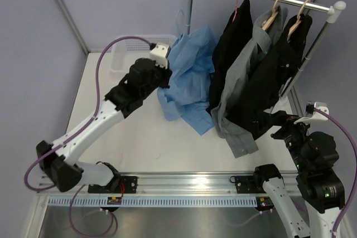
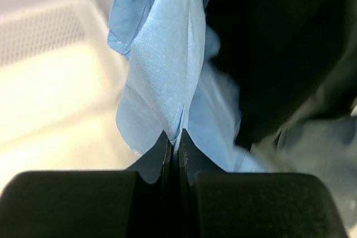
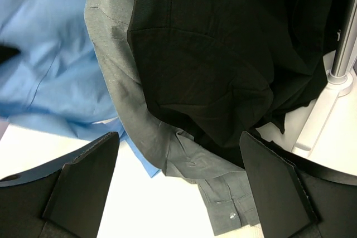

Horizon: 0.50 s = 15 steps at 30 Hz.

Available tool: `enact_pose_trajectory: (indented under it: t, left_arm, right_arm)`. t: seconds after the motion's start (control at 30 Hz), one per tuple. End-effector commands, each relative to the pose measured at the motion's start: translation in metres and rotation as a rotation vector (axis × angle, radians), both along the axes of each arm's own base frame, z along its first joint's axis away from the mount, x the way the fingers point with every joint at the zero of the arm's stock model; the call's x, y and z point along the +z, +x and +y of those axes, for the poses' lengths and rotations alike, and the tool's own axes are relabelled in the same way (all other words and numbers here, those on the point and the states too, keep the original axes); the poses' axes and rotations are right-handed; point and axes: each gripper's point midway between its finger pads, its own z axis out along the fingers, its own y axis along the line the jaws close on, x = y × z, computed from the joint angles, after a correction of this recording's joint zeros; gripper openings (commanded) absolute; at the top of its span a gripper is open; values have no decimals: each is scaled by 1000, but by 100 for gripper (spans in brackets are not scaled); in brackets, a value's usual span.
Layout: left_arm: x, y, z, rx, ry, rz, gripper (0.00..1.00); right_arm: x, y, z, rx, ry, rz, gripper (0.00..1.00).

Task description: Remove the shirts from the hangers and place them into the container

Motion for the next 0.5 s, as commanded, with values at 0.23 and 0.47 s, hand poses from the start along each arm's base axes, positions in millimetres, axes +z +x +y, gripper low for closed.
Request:
enact_pose_trajectory:
  t: [0.23,0.47]
  left_arm:
    - [88,-107,146,202,-45,-139,0]
    - [104,-138,166,145,1,-225,0]
  right_arm:
    - [24,-2,9,63,-25,-32,100]
    - [42,14,37,205,-26,-15,99]
